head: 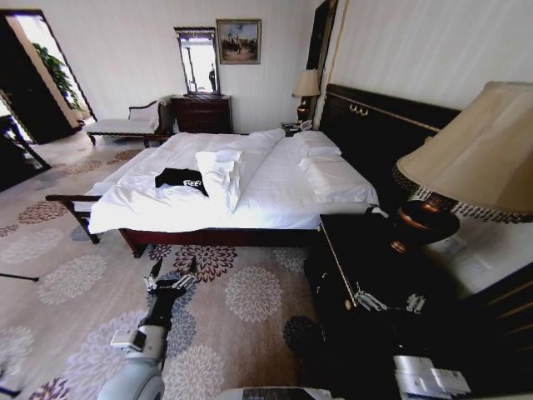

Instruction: Fold the clothes on the bed.

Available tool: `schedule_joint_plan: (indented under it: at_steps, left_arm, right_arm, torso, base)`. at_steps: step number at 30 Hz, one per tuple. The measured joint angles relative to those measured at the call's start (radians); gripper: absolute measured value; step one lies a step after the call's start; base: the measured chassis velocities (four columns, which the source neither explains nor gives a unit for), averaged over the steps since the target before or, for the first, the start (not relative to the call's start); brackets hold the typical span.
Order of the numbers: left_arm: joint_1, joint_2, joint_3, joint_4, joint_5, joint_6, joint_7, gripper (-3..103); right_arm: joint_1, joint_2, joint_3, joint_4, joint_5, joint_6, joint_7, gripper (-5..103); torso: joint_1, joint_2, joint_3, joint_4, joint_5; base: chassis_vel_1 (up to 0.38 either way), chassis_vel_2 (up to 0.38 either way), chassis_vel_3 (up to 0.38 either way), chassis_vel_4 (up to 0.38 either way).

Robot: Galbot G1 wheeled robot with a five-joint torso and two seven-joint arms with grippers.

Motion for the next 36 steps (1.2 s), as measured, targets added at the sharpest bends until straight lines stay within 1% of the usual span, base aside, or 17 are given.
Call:
schedule_joint_plan:
  at_steps: [1, 2, 3, 4, 6, 8, 9, 14, 19, 26, 29, 34, 36]
  left_arm:
    - [-0.004, 0.001, 0.000, -0.002, -0.010, 0.006, 0.004, 100]
    - [-0.010, 0.001, 0.000, 0.007, -0.003, 0.009, 0.009, 100]
    - [-0.014, -0.001, 0.002, 0.024, 0.024, 0.005, 0.011, 100]
    - [-0.014, -0.001, 0.002, 0.024, 0.024, 0.005, 0.011, 100]
    - [-0.011, -0.006, 0.004, 0.056, 0.078, -0.010, 0.012, 100]
    - [0.011, -0.006, 0.006, 0.062, 0.093, -0.018, 0.012, 100]
    - [0.011, -0.006, 0.006, 0.062, 0.093, -0.018, 0.012, 100]
    - [0.031, -0.003, 0.000, 0.025, 0.081, -0.016, 0.013, 100]
    - [0.047, -0.014, 0.011, 0.006, 0.079, -0.013, 0.012, 100]
    - [0.058, -0.029, 0.022, -0.001, 0.096, -0.010, 0.007, 100]
    - [0.058, -0.035, 0.029, -0.001, 0.106, -0.003, 0.002, 100]
    - [0.065, -0.042, 0.041, -0.001, 0.125, 0.000, -0.001, 100]
    - [0.067, -0.043, 0.045, -0.002, 0.129, 0.000, -0.001, 100]
  right_arm:
    - [-0.007, 0.003, 0.004, 0.013, 0.007, -0.003, -0.024, 100]
    - [-0.013, 0.005, 0.011, 0.022, 0.015, -0.005, -0.059, 100]
    - [-0.013, 0.004, 0.015, 0.021, 0.017, -0.007, -0.075, 100]
    - [-0.013, 0.004, 0.015, 0.021, 0.017, -0.007, -0.075, 100]
    - [-0.006, -0.007, 0.017, -0.002, 0.035, -0.007, -0.085, 100]
    - [0.007, -0.033, 0.013, -0.045, 0.064, -0.006, -0.078, 100]
    - [0.007, -0.033, 0.013, -0.045, 0.064, -0.006, -0.078, 100]
    - [0.046, -0.101, 0.012, -0.110, 0.078, 0.002, -0.031, 100]
    - [0.069, -0.127, 0.008, -0.129, 0.079, 0.003, -0.021, 100]
    - [0.089, -0.131, 0.006, -0.144, 0.104, 0.021, -0.023, 100]
    - [0.073, -0.114, 0.011, -0.143, 0.130, 0.057, -0.035, 100]
    - [0.047, -0.107, 0.031, -0.127, 0.106, 0.060, -0.073, 100]
    - [0.046, -0.107, 0.032, -0.125, 0.101, 0.060, -0.077, 100]
  torso:
    - [0.000, 0.000, 0.000, 0.0000, 0.0000]
    - [0.000, 0.000, 0.000, 0.0000, 0.0000]
    - [0.000, 0.000, 0.000, -0.0001, -0.0001]
    - [0.000, 0.000, 0.000, -0.0001, -0.0001]
    - [0.000, 0.000, 0.000, -0.0001, -0.0002]
    - [0.000, 0.000, 0.000, 0.0001, 0.0003]
    - [0.000, 0.000, 0.000, 0.0001, 0.0003]
    - [0.000, 0.000, 0.000, 0.0001, 0.0002]
    - [0.000, 0.000, 0.000, 0.0001, 0.0002]
    - [0.000, 0.000, 0.000, 0.0001, 0.0001]
    - [0.000, 0.000, 0.000, -0.0001, 0.0001]
    - [0.000, 0.000, 0.000, -0.0001, 0.0000]
    - [0.000, 0.000, 0.000, 0.0000, 0.0000]
  base:
    - [0.000, 0.000, 0.000, 0.000]
    - [0.000, 0.000, 0.000, 0.000]
    - [0.000, 0.000, 0.000, 0.000]
    - [0.000, 0.000, 0.000, 0.000]
    - [0.000, 0.000, 0.000, 0.000]
    - [0.000, 0.000, 0.000, 0.000]
    - [0.000, 0.000, 0.000, 0.000]
    - [0.000, 0.000, 0.000, 0.000]
    - [0.000, 0.000, 0.000, 0.000]
    - [0.000, 0.000, 0.000, 0.000]
    - [0.000, 0.000, 0.000, 0.000]
    - [0.000, 0.000, 0.000, 0.000]
    - [0.000, 0.000, 0.000, 0.000]
